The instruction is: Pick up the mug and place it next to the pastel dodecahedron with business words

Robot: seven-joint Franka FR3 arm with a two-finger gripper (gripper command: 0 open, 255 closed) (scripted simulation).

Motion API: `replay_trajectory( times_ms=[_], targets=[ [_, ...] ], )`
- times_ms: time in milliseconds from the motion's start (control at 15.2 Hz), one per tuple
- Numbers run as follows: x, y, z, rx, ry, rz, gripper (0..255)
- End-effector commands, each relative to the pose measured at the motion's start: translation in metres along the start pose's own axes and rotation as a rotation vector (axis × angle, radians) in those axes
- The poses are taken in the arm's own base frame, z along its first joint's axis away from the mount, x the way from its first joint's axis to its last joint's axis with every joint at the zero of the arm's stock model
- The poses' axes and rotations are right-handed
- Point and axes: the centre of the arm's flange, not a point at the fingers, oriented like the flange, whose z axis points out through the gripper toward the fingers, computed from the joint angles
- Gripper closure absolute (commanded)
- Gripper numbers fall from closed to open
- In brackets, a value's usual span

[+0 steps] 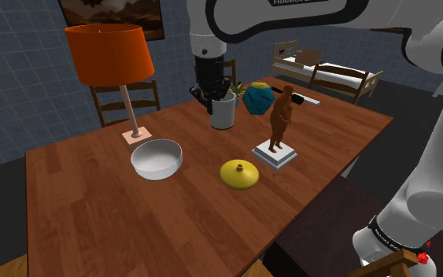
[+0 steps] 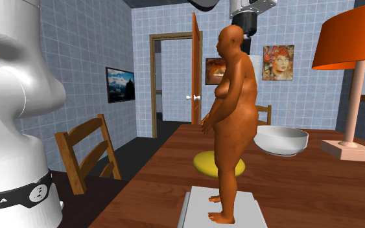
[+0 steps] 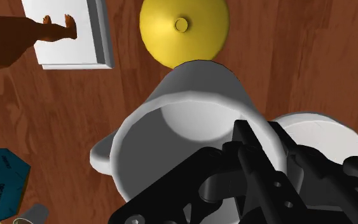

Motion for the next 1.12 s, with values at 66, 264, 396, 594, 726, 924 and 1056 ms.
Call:
replay_trajectory(
  times_ms=[66, 264, 396, 594, 726, 924, 1056],
  targets=[
    [0.018, 0.037, 0.004, 0.0, 0.0, -0.001, 255],
    [0.036, 0.072, 0.007, 0.0, 0.0, -0.001, 255],
    [0.048, 0.095, 0.008, 0.0, 0.0, -0.001, 255],
    [0.067, 0.13, 0.011, 0.0, 0.0, -0.001, 255],
    [0.079, 0.153, 0.013, 0.0, 0.0, -0.001, 255],
    [0.097, 0.188, 0.015, 0.0, 0.0, -0.001, 255],
    [0.11, 0.211, 0.017, 0.0, 0.0, -0.001, 255]
  ],
)
